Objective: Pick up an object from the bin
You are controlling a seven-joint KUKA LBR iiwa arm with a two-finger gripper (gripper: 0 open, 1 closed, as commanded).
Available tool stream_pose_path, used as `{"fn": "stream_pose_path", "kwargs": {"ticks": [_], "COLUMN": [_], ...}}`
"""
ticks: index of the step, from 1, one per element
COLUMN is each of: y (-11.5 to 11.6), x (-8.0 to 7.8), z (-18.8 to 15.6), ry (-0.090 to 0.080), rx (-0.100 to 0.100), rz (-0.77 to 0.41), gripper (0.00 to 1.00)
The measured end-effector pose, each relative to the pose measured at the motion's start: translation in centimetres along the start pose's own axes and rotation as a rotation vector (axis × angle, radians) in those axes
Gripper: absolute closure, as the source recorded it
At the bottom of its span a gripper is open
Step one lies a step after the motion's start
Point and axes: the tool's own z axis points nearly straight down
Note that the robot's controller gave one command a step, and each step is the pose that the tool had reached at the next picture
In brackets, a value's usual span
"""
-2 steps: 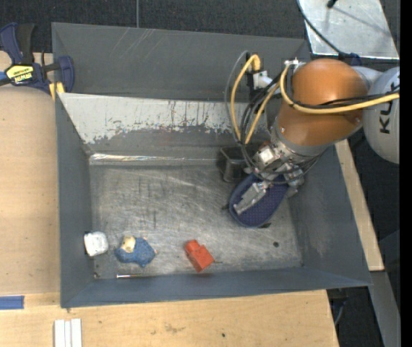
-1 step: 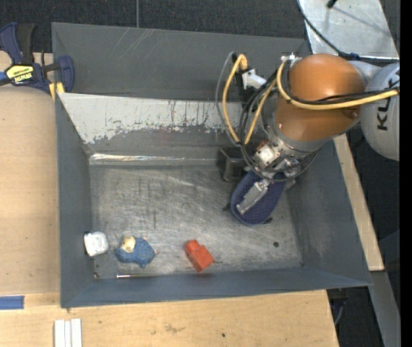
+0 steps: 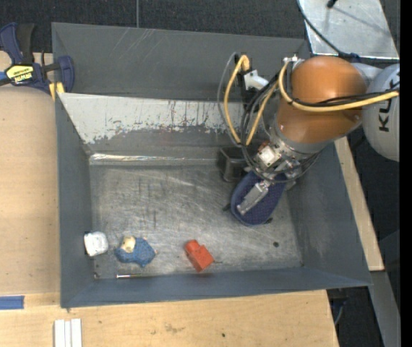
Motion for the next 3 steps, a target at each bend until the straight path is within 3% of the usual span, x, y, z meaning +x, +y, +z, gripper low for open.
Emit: {"fn": "stream_pose_path", "kwargs": {"ticks": [1, 2, 3], "y": [-0.3, -0.2, -0.2], "x": [-0.3, 0.2, 0.1], "z": [0.5, -0.6, -0.7], "ry": [0.004, 0.003, 0.002], "rx": [-0.006, 0.003, 0.004], "rz": [0.017, 0.126, 0.127], "gripper": [0.00, 0.00, 1.00]}}
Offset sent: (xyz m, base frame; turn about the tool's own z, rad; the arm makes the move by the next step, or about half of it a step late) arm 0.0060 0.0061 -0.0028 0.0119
